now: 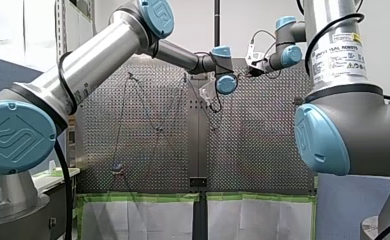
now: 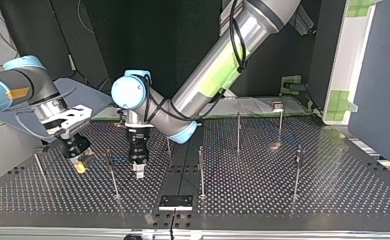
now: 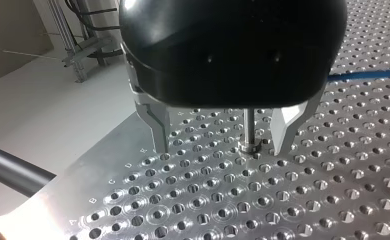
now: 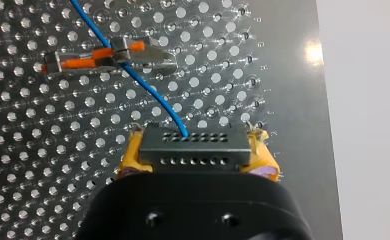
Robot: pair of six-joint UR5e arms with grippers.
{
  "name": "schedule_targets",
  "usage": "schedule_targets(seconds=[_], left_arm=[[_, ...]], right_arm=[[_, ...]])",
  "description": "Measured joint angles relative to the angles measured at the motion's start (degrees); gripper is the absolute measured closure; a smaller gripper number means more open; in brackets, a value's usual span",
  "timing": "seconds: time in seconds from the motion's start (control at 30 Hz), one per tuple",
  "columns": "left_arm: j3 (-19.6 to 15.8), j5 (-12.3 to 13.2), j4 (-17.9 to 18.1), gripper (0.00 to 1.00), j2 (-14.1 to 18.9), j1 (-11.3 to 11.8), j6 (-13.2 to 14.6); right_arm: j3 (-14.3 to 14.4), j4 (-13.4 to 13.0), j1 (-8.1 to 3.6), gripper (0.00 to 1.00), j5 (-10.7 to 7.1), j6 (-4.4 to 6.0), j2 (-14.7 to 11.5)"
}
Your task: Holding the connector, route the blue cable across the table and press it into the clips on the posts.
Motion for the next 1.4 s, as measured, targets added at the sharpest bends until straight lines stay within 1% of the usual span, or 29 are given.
schedule_targets(seconds=[1.4], left_arm=[[0.0,0.36,-0.82,0.0,0.04,-0.61,0.21]], right_arm=[[0.0,0.0,0.0,1.0,0.0,0.0,0.0]])
